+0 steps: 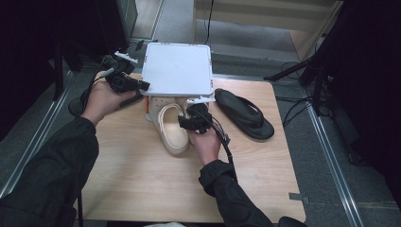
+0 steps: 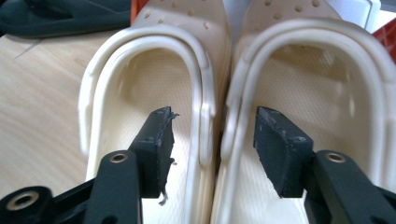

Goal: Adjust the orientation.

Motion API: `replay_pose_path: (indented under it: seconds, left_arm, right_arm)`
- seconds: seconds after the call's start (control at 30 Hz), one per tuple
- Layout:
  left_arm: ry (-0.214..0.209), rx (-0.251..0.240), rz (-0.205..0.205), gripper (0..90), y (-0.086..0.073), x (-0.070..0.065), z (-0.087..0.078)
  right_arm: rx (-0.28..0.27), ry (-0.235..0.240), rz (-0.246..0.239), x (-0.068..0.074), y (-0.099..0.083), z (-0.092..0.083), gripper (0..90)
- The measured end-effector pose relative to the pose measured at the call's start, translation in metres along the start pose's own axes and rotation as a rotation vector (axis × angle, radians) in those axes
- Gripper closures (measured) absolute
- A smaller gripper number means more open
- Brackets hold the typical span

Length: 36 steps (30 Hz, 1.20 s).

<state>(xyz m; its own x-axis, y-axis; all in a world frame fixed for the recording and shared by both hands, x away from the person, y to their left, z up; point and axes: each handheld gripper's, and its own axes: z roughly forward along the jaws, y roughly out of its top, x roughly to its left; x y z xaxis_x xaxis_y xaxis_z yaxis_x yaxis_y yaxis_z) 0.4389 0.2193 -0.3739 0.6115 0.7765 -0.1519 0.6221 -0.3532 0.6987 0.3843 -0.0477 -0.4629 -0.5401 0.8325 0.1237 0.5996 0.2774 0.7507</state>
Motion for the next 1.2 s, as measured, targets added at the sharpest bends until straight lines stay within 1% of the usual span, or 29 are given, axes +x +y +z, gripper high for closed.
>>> replay_pose_path:
  seconds: [0.13, 0.17, 0.23, 0.27, 0.3, 0.33, 0.4, 0.47, 0.5, 0.57, 0.77, 0.83, 0.97, 1.0, 1.07, 1.2]
  left_arm:
    - [0.0, 0.002, -0.003, 90.0, 0.0, 0.001, 0.0]
    - [-0.001, 0.003, -0.004, 90.0, 0.0, 0.0, 0.0]
    - [-0.002, 0.003, -0.006, 90.0, 0.0, 0.0, 0.0]
    - [-0.002, 0.003, -0.006, 90.0, 0.0, 0.0, 0.0]
    - [-0.003, 0.003, -0.007, 90.0, 0.0, 0.0, 0.0]
    - [-0.002, 0.002, -0.007, 90.0, 0.0, 0.0, 0.0]
    - [-0.002, 0.003, -0.007, 90.0, 0.0, 0.0, 0.0]
    - [-0.004, 0.004, -0.008, 90.0, 0.0, 0.001, 0.0]
    - [-0.003, 0.004, -0.01, 90.0, 0.0, 0.0, 0.0]
    - [-0.002, 0.003, -0.009, 90.0, 0.0, 0.0, 0.0]
    - [0.002, 0.002, -0.009, 90.0, 0.0, 0.0, 0.0]
    - [0.003, 0.001, -0.009, 90.0, 0.0, 0.0, 0.0]
    - [0.002, -0.005, -0.011, 90.0, -0.001, 0.0, 0.0]
    - [0.002, -0.005, -0.011, 90.0, -0.001, 0.0, 0.0]
    - [0.0, -0.004, -0.012, 90.0, -0.001, 0.0, 0.0]
    - [0.001, -0.005, -0.012, 90.0, -0.001, 0.0, 0.0]
  right_arm:
    - [-0.025, 0.033, 0.005, -0.004, -0.01, -0.016, 56.5]
    - [-0.027, 0.038, 0.006, -0.004, -0.011, -0.019, 59.4]
    - [-0.049, 0.066, -0.003, -0.004, -0.017, -0.028, 67.5]
    - [-0.056, 0.073, -0.011, -0.003, -0.02, -0.031, 70.4]
    - [-0.053, 0.081, -0.021, -0.003, -0.022, -0.034, 75.8]
    - [-0.045, 0.091, -0.034, -0.001, -0.025, -0.036, 77.5]
    - [-0.027, 0.115, -0.071, 0.004, -0.032, -0.038, 84.9]
    - [-0.018, 0.129, -0.089, 0.007, -0.039, -0.04, 90.0]
    - [-0.02, 0.136, -0.094, 0.008, -0.042, -0.04, 90.0]
    - [-0.021, 0.154, -0.087, 0.011, -0.05, -0.042, 90.0]
    - [-0.039, 0.168, -0.096, 0.018, -0.073, -0.045, 90.0]
    - [-0.032, 0.178, -0.095, 0.019, -0.08, -0.044, 90.0]
    - [0.003, 0.189, -0.094, 0.019, -0.093, -0.038, 90.0]
    - [0.016, 0.182, -0.099, 0.02, -0.096, -0.037, 90.0]
    - [0.025, 0.181, -0.103, 0.02, -0.098, -0.033, 90.0]
    - [0.027, 0.176, -0.103, 0.021, -0.097, -0.028, 90.0]
